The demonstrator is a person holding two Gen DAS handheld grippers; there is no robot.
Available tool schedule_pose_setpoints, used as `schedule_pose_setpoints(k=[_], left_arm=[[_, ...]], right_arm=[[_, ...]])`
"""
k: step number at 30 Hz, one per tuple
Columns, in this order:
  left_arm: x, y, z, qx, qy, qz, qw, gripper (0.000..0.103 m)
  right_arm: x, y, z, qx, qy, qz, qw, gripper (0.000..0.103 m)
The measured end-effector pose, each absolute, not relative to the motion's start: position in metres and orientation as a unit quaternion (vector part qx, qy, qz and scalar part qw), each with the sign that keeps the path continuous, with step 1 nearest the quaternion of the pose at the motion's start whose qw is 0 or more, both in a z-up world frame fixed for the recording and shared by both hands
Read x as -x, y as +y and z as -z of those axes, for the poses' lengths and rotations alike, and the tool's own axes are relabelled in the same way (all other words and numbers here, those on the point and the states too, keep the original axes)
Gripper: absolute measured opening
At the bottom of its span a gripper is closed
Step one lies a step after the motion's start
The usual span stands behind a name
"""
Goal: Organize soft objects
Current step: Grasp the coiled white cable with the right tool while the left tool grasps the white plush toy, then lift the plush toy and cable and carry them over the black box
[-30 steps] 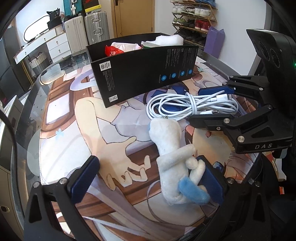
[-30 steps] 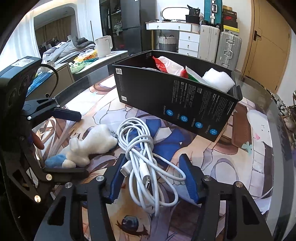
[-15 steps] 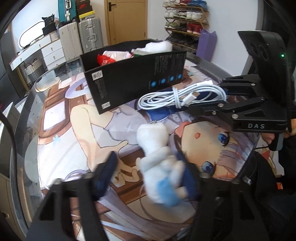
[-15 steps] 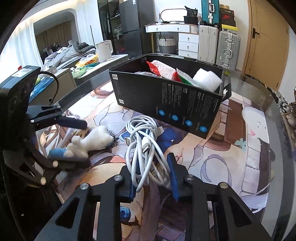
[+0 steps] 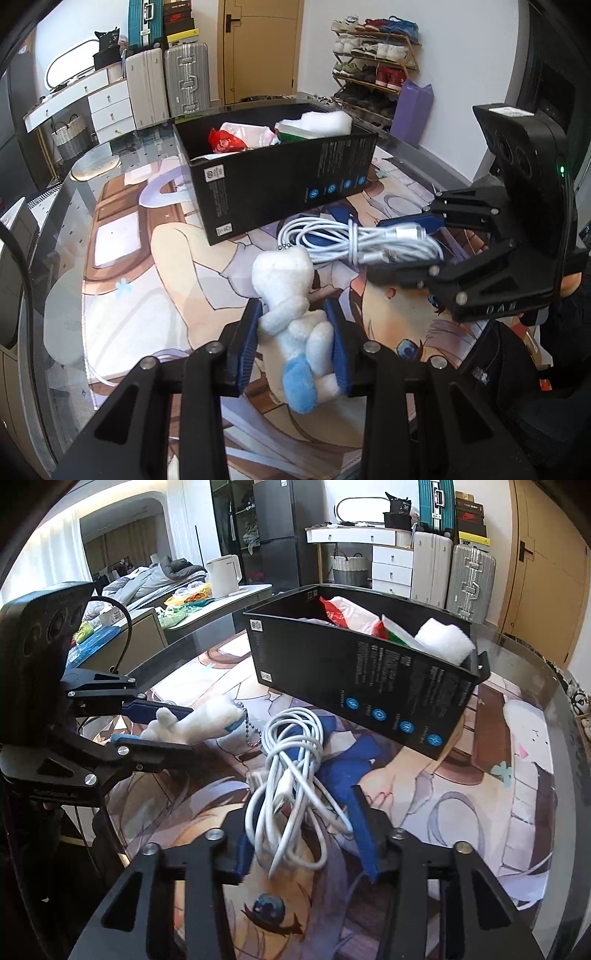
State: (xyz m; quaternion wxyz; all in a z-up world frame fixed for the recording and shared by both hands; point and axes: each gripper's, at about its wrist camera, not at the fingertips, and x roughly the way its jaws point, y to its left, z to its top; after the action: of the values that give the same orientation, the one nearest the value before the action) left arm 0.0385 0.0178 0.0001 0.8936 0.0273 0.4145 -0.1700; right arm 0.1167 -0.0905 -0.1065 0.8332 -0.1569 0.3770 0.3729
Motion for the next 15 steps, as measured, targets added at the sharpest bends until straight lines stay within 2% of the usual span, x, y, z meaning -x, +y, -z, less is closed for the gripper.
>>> schedule_pose_setpoints(k=[5, 11, 12, 15], left_arm=[[-0.04, 0.022, -0.002, -0.019, 0.411, 0.162, 0.897, 0.033], [-0.04, 0.025, -0.007, -0.012, 0.402, 0.155, 0.902, 0.033], [-0.039, 0.025, -0.008, -0.01, 0.4, 0.155, 0.903, 0.033], [-0.039, 0.028, -0.011, -0.006, 0.395, 0.152, 0.906, 0.033]], right_arm=[[-0.118, -0.084, 0.108, 0.164, 0.376, -0.362, 0.837, 0.056], [-0.119, -0.076, 0.109, 0.166, 0.37, -0.365, 0.838, 0.056], [-0.119, -0.073, 0.109, 0.17, 0.368, -0.364, 0.839, 0.054], [-0.118, -0.07, 0.11, 0.175, 0.366, -0.364, 0.839, 0.038]])
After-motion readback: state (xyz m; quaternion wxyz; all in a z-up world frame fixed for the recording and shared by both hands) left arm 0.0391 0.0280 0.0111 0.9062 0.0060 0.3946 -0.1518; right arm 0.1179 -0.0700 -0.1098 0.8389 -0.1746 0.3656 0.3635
